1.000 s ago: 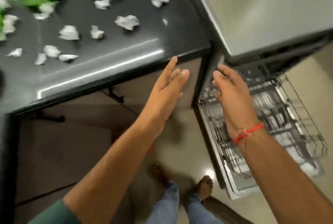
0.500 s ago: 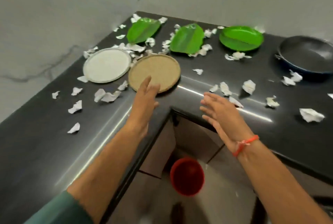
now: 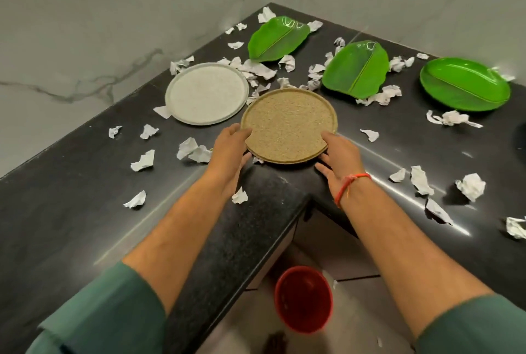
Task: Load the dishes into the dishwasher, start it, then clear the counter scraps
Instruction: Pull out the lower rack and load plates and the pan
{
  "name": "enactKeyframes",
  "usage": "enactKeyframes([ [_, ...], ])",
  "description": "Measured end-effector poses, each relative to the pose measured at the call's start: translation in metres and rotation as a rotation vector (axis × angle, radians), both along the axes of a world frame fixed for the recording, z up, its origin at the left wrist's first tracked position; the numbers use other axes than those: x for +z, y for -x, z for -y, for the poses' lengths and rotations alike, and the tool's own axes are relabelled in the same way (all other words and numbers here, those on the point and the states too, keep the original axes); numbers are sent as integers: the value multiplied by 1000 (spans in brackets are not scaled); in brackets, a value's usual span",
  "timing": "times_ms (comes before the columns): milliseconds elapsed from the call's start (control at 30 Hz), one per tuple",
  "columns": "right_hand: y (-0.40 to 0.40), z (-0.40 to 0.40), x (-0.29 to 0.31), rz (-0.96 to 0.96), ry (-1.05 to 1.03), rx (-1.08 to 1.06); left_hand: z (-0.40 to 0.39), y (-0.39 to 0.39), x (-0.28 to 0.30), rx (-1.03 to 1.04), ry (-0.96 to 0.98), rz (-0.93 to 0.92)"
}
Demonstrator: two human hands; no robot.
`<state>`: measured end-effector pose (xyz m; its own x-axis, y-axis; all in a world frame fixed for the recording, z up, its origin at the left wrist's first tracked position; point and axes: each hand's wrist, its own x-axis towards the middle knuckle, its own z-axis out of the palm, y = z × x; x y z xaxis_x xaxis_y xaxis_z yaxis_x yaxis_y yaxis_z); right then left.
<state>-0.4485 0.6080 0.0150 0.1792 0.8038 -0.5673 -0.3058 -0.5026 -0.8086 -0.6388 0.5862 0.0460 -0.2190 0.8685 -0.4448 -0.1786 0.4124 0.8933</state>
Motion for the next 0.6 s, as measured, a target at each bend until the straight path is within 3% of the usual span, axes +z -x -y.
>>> enactKeyframes([
  [233,2,-7,10,-58,9,-74,-2,-3,12,104,-3,102],
  [367,-16,34,38,-166,-132,-77,7,-18,31,57,-72,96],
  [600,-116,159,54,-240,-267,-236,53,-125,67,-302,-152,161],
])
